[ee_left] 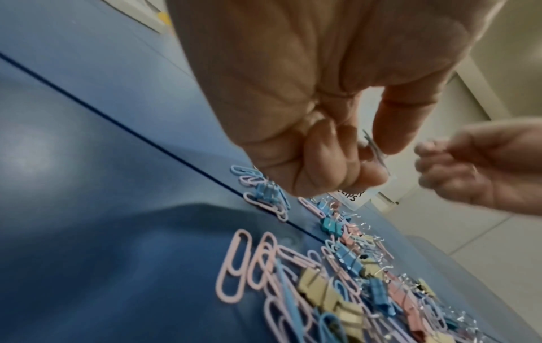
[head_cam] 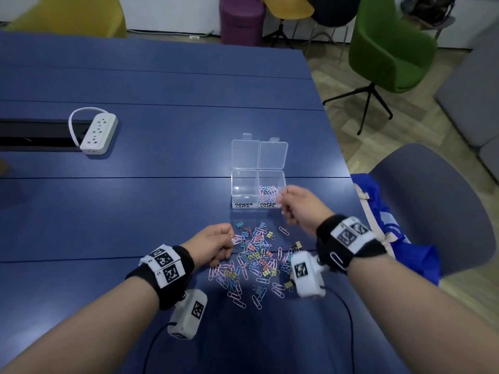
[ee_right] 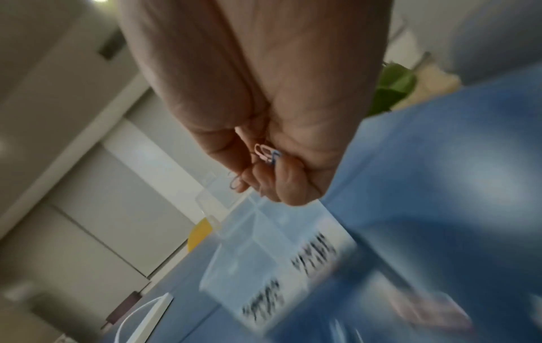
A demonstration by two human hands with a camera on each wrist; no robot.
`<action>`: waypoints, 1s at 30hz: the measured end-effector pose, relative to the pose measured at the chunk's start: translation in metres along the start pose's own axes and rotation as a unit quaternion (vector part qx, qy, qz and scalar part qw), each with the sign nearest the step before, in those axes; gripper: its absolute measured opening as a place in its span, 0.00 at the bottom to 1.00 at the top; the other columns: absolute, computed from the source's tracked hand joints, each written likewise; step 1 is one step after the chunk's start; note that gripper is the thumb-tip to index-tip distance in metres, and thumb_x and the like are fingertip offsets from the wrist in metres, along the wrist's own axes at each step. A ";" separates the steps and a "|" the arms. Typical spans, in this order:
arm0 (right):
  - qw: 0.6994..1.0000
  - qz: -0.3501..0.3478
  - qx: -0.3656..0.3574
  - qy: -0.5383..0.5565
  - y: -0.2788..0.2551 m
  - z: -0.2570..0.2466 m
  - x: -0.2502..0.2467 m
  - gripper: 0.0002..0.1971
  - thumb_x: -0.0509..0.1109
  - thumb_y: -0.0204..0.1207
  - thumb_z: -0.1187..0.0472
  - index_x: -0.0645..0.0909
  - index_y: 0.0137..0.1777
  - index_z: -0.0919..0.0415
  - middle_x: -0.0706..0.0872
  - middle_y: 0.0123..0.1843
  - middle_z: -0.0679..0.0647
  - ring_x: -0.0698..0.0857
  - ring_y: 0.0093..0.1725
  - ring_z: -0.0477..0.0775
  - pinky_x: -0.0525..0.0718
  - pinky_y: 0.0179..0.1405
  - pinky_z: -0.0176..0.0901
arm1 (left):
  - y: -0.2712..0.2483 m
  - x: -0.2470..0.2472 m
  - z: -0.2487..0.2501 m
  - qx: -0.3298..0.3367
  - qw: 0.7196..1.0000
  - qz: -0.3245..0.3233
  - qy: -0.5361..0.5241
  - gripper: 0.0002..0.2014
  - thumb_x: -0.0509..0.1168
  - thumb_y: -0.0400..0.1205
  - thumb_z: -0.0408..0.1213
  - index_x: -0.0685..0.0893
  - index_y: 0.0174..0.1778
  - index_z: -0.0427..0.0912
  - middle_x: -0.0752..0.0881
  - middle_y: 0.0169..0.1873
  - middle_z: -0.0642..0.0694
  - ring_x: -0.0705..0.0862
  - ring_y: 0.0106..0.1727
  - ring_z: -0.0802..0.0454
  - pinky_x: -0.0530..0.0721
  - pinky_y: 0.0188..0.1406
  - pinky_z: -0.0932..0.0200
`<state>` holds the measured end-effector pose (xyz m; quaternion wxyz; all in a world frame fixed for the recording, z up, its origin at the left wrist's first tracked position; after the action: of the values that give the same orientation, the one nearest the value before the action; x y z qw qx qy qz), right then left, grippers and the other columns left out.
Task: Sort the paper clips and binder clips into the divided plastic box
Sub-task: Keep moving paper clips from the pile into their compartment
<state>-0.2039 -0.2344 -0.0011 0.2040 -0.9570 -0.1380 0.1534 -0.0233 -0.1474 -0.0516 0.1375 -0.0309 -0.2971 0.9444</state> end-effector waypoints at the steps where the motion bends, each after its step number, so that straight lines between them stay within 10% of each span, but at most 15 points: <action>1: 0.999 0.015 -0.019 -0.033 0.011 -0.014 -0.004 0.14 0.58 0.81 0.66 0.72 0.33 0.55 0.72 0.27 0.51 0.68 0.24 0.48 0.66 0.21 0.36 | 0.000 0.000 0.001 -0.002 1.000 0.004 0.024 0.13 0.53 0.79 0.23 0.70 0.33 0.43 0.75 0.21 0.44 0.63 0.15 0.57 0.59 0.14 0.69; 6: 0.987 0.028 -0.021 -0.154 0.050 -0.059 -0.006 0.12 0.60 0.80 0.68 0.75 0.35 0.56 0.78 0.33 0.54 0.80 0.34 0.57 0.80 0.35 0.46 | 0.000 0.004 0.010 -0.005 0.998 0.002 0.067 0.13 0.54 0.80 0.24 0.69 0.32 0.44 0.73 0.21 0.46 0.64 0.15 0.59 0.58 0.15 0.68; 11: 0.936 -0.024 0.026 -0.349 0.056 -0.063 0.004 0.17 0.61 0.81 0.60 0.80 0.65 0.68 0.85 0.64 0.62 0.83 0.65 0.60 0.81 0.65 0.45 | 0.003 0.008 0.032 0.014 0.996 -0.001 0.089 0.14 0.55 0.79 0.23 0.69 0.31 0.43 0.73 0.21 0.47 0.66 0.15 0.59 0.61 0.15 0.69; 14: 0.980 0.005 0.044 -0.196 0.063 -0.062 -0.013 0.15 0.59 0.81 0.70 0.77 0.65 0.73 0.84 0.60 0.68 0.87 0.57 0.63 0.87 0.55 0.48 | 0.015 0.007 0.054 0.019 0.993 0.000 0.119 0.13 0.57 0.81 0.28 0.71 0.31 0.45 0.75 0.21 0.49 0.67 0.16 0.58 0.64 0.16 0.68; 18: 0.985 0.050 0.016 -0.166 0.052 -0.061 -0.031 0.12 0.54 0.77 0.73 0.76 0.38 0.60 0.82 0.38 0.57 0.84 0.31 0.55 0.84 0.28 0.43 | 0.046 0.011 0.101 0.037 0.988 0.032 0.145 0.14 0.57 0.81 0.30 0.70 0.29 0.45 0.75 0.23 0.46 0.68 0.16 0.56 0.65 0.18 0.66; 26: 0.975 0.077 -0.006 -0.209 0.039 -0.021 -0.058 0.13 0.57 0.74 0.72 0.75 0.35 0.56 0.84 0.38 0.57 0.85 0.32 0.56 0.76 0.20 0.36 | 0.094 0.027 0.151 -0.009 0.933 0.086 0.349 0.11 0.62 0.78 0.38 0.82 0.46 0.33 0.89 0.38 0.39 0.80 0.27 0.42 0.81 0.32 0.58; 30: 0.972 0.085 -0.002 -0.218 0.030 0.000 -0.066 0.15 0.57 0.73 0.74 0.75 0.33 0.55 0.84 0.39 0.58 0.84 0.31 0.55 0.71 0.12 0.27 | 0.105 0.031 0.150 -0.005 0.949 0.116 0.292 0.07 0.62 0.79 0.32 0.81 0.37 0.34 0.89 0.41 0.34 0.91 0.44 0.38 0.90 0.50 0.47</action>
<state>-0.2584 -0.2819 0.0015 0.1536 -0.9092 -0.0978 0.3744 -0.0992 -0.3038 0.0128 0.1076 -0.3405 -0.2429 0.9019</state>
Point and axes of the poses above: each hand's wrist, its own y-axis towards the middle knuckle, its own x-axis out of the palm, z = x × y, the point moved 7 cm from there along y, towards the middle knuckle
